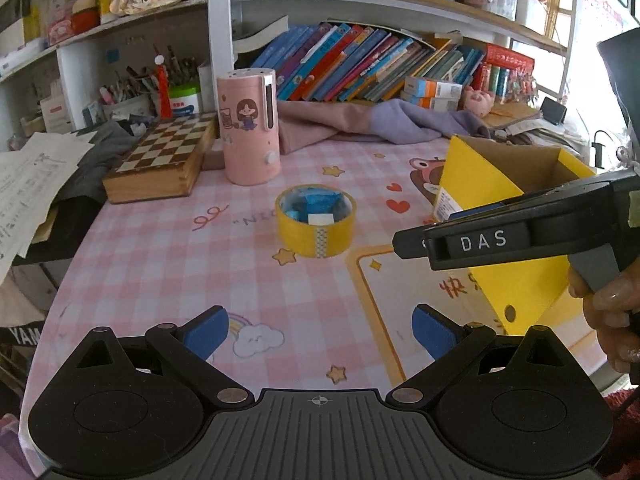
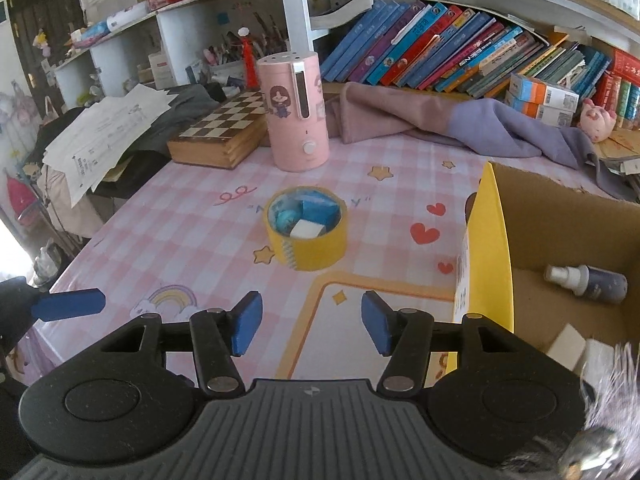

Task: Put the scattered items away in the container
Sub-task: 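Move both tools toward the yellow tape roll and white plug, then close the right tool on the rim of the yellow tape roll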

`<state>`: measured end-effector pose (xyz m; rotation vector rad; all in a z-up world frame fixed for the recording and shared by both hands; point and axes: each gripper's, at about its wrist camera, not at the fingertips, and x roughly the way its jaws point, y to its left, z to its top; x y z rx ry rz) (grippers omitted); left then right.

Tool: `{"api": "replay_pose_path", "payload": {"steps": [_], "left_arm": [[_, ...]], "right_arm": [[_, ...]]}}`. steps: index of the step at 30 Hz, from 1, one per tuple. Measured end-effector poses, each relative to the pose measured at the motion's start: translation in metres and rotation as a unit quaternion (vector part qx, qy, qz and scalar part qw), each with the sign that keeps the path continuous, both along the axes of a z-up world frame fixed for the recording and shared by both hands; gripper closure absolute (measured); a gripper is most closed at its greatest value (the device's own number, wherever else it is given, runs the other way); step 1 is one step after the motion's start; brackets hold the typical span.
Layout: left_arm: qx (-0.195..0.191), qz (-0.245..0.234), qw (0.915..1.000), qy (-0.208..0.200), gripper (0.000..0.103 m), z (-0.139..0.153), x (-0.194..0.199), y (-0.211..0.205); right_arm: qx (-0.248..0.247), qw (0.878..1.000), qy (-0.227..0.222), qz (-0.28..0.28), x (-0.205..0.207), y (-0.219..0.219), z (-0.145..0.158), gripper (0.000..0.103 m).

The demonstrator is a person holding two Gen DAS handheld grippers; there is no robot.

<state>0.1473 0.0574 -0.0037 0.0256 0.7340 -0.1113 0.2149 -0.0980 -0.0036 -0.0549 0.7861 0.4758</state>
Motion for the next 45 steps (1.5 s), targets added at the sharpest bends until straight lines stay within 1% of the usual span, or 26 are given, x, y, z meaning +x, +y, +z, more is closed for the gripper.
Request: {"api": "replay_pose_path", "payload": {"steps": [5, 8, 15, 18, 22, 25, 27, 28, 29, 30, 35, 37, 39, 42, 45], "left_arm": [[-0.002, 0.007, 1.0, 0.005, 0.003, -0.006, 0.017, 0.0], [0.003, 0.01, 0.9999, 0.007, 0.003, -0.009, 0.026, -0.001], [0.007, 0.001, 1.0, -0.001, 0.003, -0.016, 0.046, -0.006], [0.013, -0.004, 0.9999, 0.003, 0.003, -0.021, 0.056, -0.009], [0.013, -0.012, 0.9998, 0.012, 0.003, -0.027, 0.064, -0.01], [0.014, -0.015, 0.9997, 0.016, 0.003, -0.028, 0.068, -0.01], [0.011, -0.014, 0.9997, 0.017, 0.003, -0.029, 0.068, -0.008], [0.01, -0.012, 0.9997, 0.018, 0.003, -0.029, 0.069, -0.007], [0.008, -0.01, 0.9997, 0.019, 0.003, -0.03, 0.069, -0.006], [0.006, -0.006, 0.9998, 0.02, 0.003, -0.03, 0.07, -0.004], [0.003, 0.008, 0.9996, 0.026, 0.003, -0.034, 0.073, 0.003], [0.003, 0.011, 0.9996, 0.027, 0.003, -0.035, 0.074, 0.004], [0.001, 0.013, 0.9995, 0.028, 0.003, -0.035, 0.074, 0.006], [0.003, 0.017, 0.9994, 0.028, 0.003, -0.035, 0.074, 0.008], [0.006, 0.024, 0.9992, 0.03, 0.003, -0.035, 0.075, 0.011]], "right_arm": [[0.001, 1.0, 0.003, 0.0, 0.018, 0.0, -0.002, 0.046], [0.003, 1.0, 0.003, -0.001, 0.03, 0.0, -0.002, 0.045], [0.005, 1.0, 0.001, -0.006, 0.051, -0.001, -0.001, 0.043], [0.005, 1.0, 0.007, -0.008, 0.06, -0.002, -0.003, 0.04], [0.0, 1.0, 0.023, 0.001, 0.069, 0.002, -0.009, 0.04], [-0.005, 1.0, 0.03, 0.007, 0.075, 0.007, -0.013, 0.035], [-0.008, 0.999, 0.033, 0.012, 0.079, 0.014, -0.015, 0.028], [-0.011, 0.999, 0.034, 0.016, 0.081, 0.017, -0.016, 0.026], [-0.015, 0.999, 0.034, 0.019, 0.084, 0.022, -0.017, 0.019], [-0.019, 0.999, 0.033, 0.025, 0.088, 0.027, -0.019, 0.015], [-0.047, 0.996, 0.061, 0.051, 0.109, 0.054, -0.035, 0.014], [-0.062, 0.994, 0.06, 0.061, 0.115, 0.065, -0.04, 0.014], [-0.077, 0.993, 0.054, 0.071, 0.12, 0.077, -0.046, 0.011], [-0.093, 0.992, 0.053, 0.067, 0.13, 0.086, -0.055, 0.01], [-0.092, 0.992, 0.062, 0.06, 0.138, 0.086, -0.064, 0.011]]}}
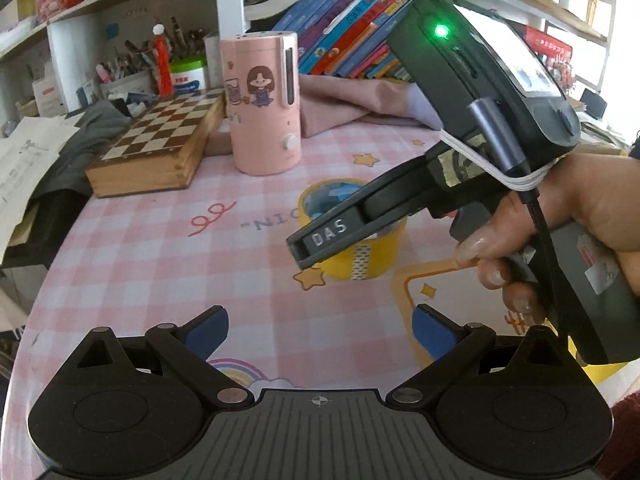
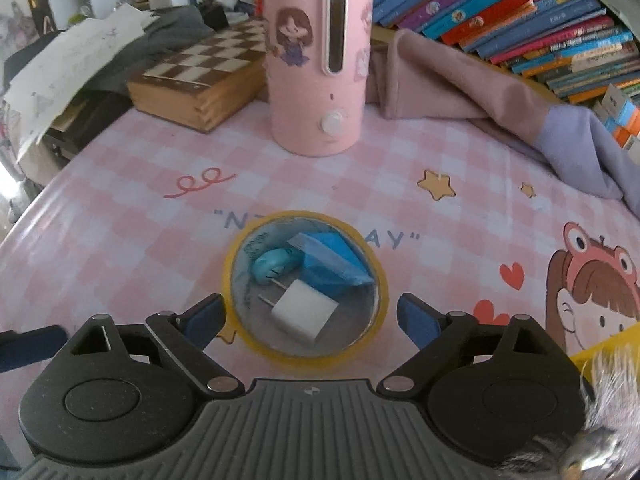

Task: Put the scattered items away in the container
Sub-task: 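Close the right tool on the rim of the yellow tape roll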

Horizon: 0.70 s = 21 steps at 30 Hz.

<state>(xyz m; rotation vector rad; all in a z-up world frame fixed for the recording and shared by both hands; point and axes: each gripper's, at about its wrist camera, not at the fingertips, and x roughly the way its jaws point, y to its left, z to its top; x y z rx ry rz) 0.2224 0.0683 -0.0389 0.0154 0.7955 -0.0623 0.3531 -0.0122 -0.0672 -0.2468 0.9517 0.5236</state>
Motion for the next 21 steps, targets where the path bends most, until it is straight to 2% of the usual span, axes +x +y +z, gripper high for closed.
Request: {"api": "replay_pose_path", "payload": {"steps": [1, 3, 6, 12, 19, 21], "left_arm": [[-0.002, 0.003, 1.0, 0.0, 0.003, 0.0, 0.001, 0.001], [-0.005, 0.006, 1.0, -0.001, 0.003, 0.0, 0.003, 0.003], [-0.003, 0.0, 1.0, -0.004, 0.003, 0.0, 0.006, 0.001], [-0.007, -0.022, 0.9997, -0.006, 0.003, -0.003, 0.013, -0.008], [0.004, -0.04, 0.9991, -0.017, 0.005, -0.01, 0.03, -0.018], [-0.001, -0.037, 0.9992, -0.017, 0.01, -0.012, 0.038, -0.017]], "right_arm": [[0.006, 1.0, 0.003, -0.001, 0.002, -0.001, -0.001, 0.012], [0.019, 1.0, 0.006, 0.0, 0.002, -0.003, -0.001, 0.021], [0.03, 1.0, -0.001, 0.005, -0.001, -0.005, 0.005, 0.022], [0.109, 0.993, -0.002, 0.043, -0.017, -0.023, 0.043, 0.022], [0.124, 0.989, -0.077, -0.014, -0.023, -0.049, 0.081, 0.022], [0.121, 0.988, -0.089, -0.04, -0.02, -0.059, 0.085, 0.022]]}}
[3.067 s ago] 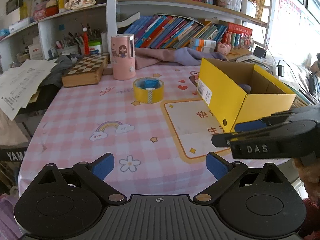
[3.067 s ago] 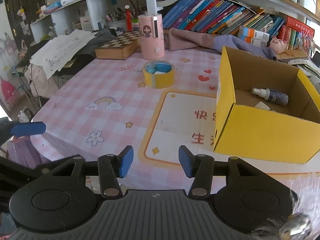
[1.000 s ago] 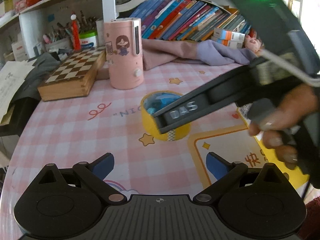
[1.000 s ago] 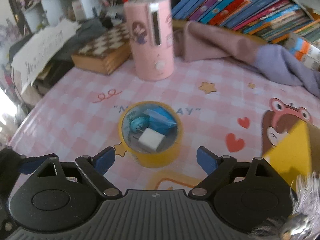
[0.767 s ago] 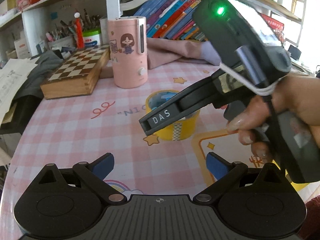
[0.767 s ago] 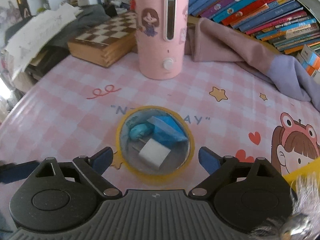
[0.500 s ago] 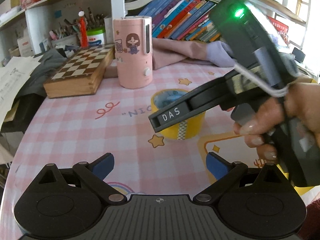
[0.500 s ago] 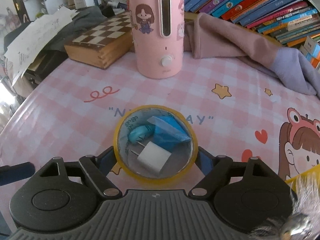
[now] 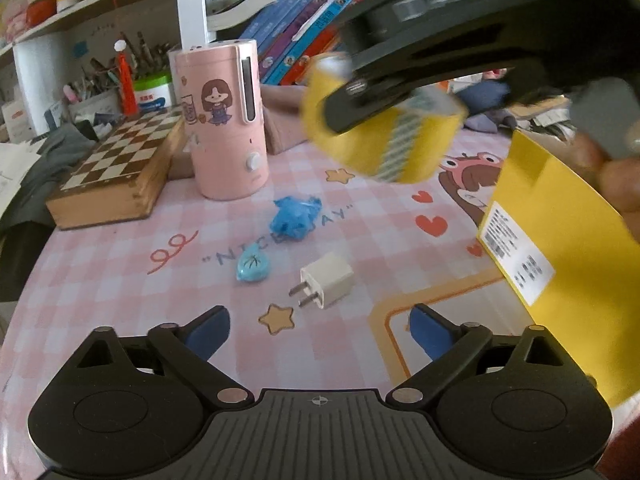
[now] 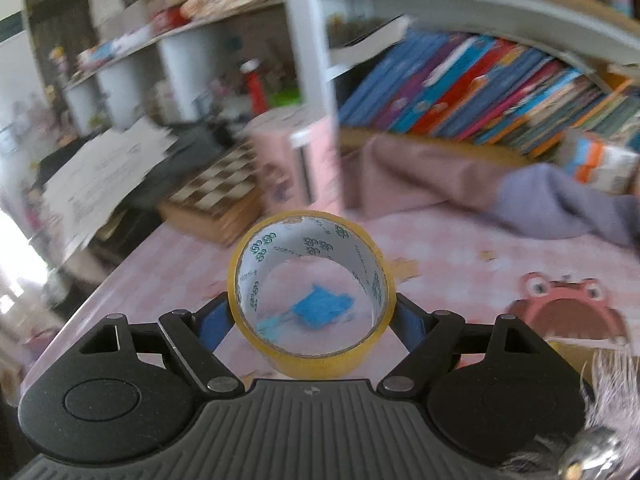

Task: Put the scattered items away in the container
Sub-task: 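Close the right tool on the rim of the yellow tape roll, then grasp the white plug charger with the left tool while the right tool lifts the tape roll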

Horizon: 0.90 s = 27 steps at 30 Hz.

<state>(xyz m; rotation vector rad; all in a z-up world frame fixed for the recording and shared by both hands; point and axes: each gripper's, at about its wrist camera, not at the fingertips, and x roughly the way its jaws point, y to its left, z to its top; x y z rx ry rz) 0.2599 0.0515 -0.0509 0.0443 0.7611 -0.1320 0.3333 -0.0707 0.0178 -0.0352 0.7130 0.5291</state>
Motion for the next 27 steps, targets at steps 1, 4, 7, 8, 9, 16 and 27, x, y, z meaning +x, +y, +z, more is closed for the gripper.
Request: {"api": "replay_pose_path", "payload": {"steps": [1, 4, 7, 8, 9, 16, 27], "left_arm": [[-0.002, 0.002, 1.0, 0.002, 0.013, -0.001, 0.005, 0.0], [0.001, 0.006, 1.0, 0.003, 0.025, -0.006, 0.019, -0.002], [0.02, 0.016, 0.9997, 0.005, 0.036, -0.01, 0.033, -0.006], [0.023, 0.017, 0.9996, 0.008, 0.038, -0.012, 0.037, -0.007], [0.023, 0.016, 0.9995, 0.011, 0.042, -0.014, 0.041, -0.008], [0.015, 0.016, 0.999, 0.038, 0.058, -0.026, 0.055, -0.015], [-0.019, 0.048, 0.9986, 0.013, 0.059, -0.01, 0.043, -0.003]], "right_arm": [[0.002, 1.0, 0.0, -0.014, 0.003, -0.005, 0.001, 0.022], [0.017, 0.998, 0.009, -0.053, 0.009, -0.021, 0.0, 0.022], [0.024, 0.997, 0.012, -0.069, 0.012, -0.03, -0.001, 0.022], [0.023, 0.997, 0.012, -0.07, 0.012, -0.031, -0.001, 0.022], [0.023, 0.997, 0.011, -0.069, 0.013, -0.032, 0.0, 0.022], [0.027, 0.997, 0.018, -0.063, 0.012, -0.034, -0.002, 0.022], [0.026, 0.998, 0.017, -0.059, 0.008, -0.032, -0.001, 0.022]]}}
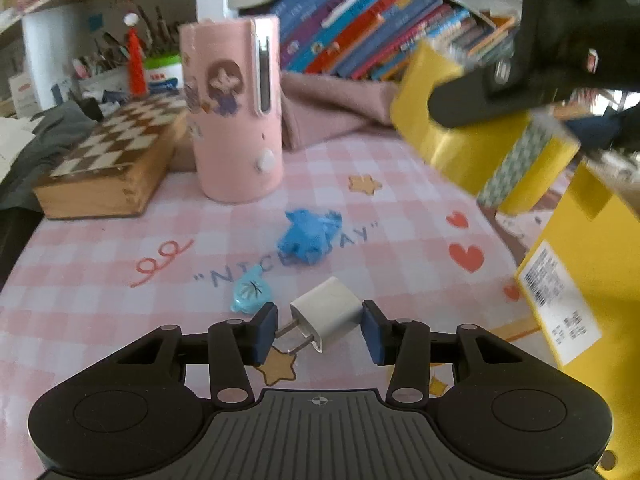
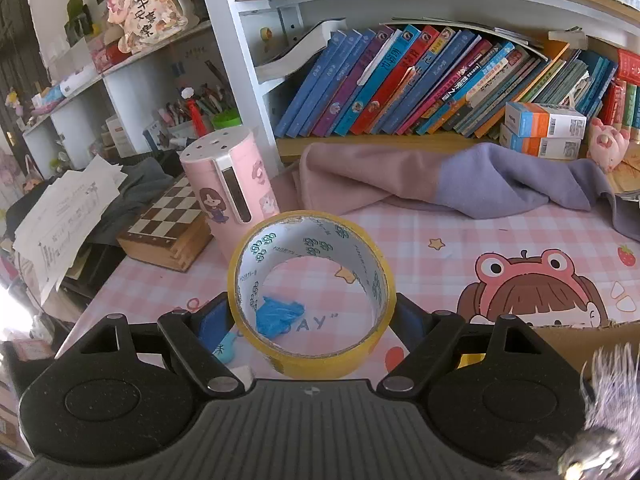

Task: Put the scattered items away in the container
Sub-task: 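Grasp the white plug charger with the left tool while the right tool lifts the tape roll, then carry the tape roll and plug charger toward the yellow box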

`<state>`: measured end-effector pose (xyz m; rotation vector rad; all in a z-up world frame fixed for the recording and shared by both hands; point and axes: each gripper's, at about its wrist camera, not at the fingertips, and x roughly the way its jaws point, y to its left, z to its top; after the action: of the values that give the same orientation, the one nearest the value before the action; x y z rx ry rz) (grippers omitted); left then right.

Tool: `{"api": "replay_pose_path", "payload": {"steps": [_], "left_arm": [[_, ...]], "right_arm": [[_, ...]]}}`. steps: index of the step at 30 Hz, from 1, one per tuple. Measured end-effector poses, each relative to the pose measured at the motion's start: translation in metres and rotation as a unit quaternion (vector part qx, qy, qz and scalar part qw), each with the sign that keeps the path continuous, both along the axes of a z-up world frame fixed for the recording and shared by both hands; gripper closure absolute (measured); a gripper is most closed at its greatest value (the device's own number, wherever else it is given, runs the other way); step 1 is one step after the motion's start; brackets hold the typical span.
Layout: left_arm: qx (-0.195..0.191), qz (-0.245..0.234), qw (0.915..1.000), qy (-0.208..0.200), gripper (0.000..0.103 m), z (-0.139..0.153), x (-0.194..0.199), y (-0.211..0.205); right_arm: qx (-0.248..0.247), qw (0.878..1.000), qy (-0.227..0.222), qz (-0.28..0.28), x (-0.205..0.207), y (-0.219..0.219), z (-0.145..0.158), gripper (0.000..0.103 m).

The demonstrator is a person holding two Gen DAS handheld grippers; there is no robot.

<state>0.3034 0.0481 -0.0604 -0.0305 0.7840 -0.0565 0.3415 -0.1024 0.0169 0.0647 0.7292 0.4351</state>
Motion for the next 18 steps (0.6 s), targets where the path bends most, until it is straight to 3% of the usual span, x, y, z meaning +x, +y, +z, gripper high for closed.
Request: {"api": "replay_pose_path", "payload": {"steps": [18], "left_arm": [[-0.032, 0.013, 0.9982, -0.05, 0.059, 0.059, -0.07, 0.031]], "right_arm": [[-0.013, 0.999, -0.048, 0.008, -0.05, 0.003, 0.029, 0.022]]}}
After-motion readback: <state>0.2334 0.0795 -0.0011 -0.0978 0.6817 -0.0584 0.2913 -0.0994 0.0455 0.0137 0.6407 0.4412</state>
